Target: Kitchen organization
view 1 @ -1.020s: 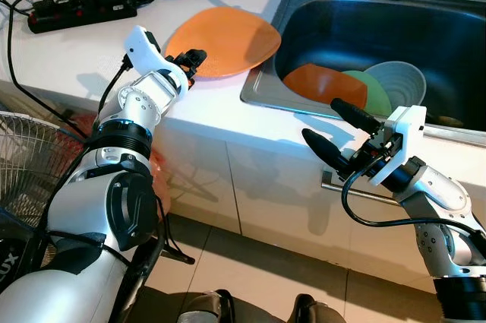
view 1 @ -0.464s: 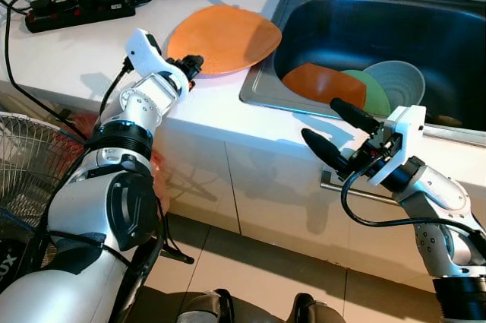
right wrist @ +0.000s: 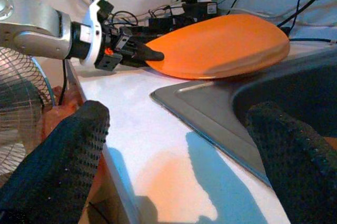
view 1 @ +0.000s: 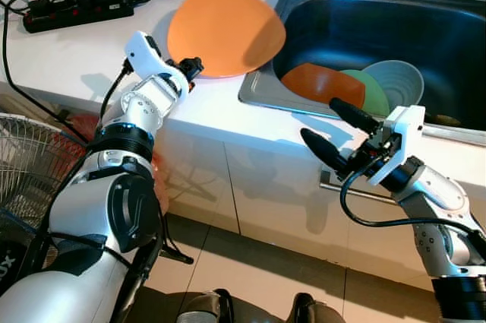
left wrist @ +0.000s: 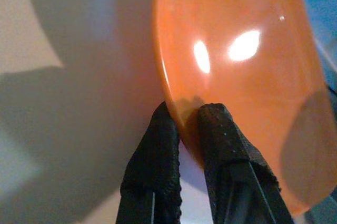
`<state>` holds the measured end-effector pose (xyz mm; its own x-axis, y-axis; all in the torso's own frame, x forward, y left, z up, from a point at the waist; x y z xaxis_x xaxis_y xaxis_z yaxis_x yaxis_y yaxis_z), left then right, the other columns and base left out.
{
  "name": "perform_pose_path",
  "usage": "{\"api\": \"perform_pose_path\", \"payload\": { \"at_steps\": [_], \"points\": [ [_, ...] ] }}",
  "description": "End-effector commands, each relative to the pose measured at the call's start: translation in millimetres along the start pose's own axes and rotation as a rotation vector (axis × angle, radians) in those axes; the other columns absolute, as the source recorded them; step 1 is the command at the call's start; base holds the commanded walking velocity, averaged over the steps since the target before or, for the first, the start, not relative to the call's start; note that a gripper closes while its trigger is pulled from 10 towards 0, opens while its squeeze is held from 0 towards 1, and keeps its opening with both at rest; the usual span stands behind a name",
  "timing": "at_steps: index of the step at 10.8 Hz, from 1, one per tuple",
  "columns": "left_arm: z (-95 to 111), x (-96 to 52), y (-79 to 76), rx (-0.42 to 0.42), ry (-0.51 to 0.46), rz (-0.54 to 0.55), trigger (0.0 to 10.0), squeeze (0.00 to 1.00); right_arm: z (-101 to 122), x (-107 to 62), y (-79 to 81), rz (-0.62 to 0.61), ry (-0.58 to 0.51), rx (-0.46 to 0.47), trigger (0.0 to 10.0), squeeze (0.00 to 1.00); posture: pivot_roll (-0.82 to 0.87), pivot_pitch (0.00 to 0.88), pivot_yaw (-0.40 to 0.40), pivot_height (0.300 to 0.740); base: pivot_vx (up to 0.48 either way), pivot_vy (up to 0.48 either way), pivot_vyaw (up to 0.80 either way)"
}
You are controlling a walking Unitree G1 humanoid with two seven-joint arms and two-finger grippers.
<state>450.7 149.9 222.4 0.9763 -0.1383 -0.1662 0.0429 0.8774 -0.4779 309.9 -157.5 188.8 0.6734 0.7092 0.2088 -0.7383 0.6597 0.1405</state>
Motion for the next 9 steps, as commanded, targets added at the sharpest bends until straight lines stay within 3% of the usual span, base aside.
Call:
{"api": "perform_pose_path", "payload": {
  "at_steps": [1, 2, 3, 4, 5, 9],
  "points": [
    [-13.5, 0.1, 5.8, 0.025, 0.048, 0.021, 0.0, 0.00, -12.7, 0.3, -0.1, -0.003, 0.043, 0.031, 10.0, 0.00, -0.04, 0.156, 0.091, 0.740, 0.000, 0.000, 0.00],
    [-12.7, 0.3, 4.8, 0.022, 0.043, 0.015, 0.0, 0.00, -12.6, 0.4, -0.2, -0.003, 0.044, 0.031, 10.0, 0.00, -0.04, 0.157, 0.090, 0.740, 0.000, 0.000, 0.00],
    [-5.3, 0.6, -2.1, 0.027, -0.001, -0.025, 1.9, 0.00, -12.2, 0.1, -0.8, -0.007, 0.043, 0.029, 10.0, 0.00, -0.04, 0.165, 0.088, 0.740, 0.000, 0.000, 0.00],
    [14.3, -0.7, -14.4, 0.029, -0.112, -0.094, 9.5, 0.00, -11.3, -0.9, -2.2, -0.017, 0.042, 0.025, 10.0, 0.00, -0.04, 0.167, 0.086, 0.740, 0.000, 0.000, 0.00],
    [28.6, -2.9, -17.9, 0.011, -0.184, -0.119, 10.0, 0.00, -10.3, -1.9, -3.0, -0.020, 0.040, 0.023, 10.0, 0.00, -0.04, 0.172, 0.087, 0.740, 0.000, 0.000, 0.00],
    [51.5, -8.3, -41.1, 0.038, -0.314, -0.237, 10.0, 0.00, -3.4, -9.0, -15.5, -0.071, 0.035, -0.007, 10.0, 0.00, -0.04, 0.178, 0.093, 0.740, 0.000, 0.000, 0.00]
  ]
}}
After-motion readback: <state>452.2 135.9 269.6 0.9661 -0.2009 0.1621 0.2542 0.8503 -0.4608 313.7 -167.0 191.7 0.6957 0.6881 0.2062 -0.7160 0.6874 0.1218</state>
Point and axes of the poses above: a point about 5 cm out from each wrist's last joint towards the gripper, its own x axis pointing out of the wrist towards the gripper, its own z axis along the axis of the wrist's last joint, y = z × x, the point moved 3 cm from there along x, pointing out of the wrist towards the gripper, and after that the axes turned 14 degrees about x, right-handed, at the moved point
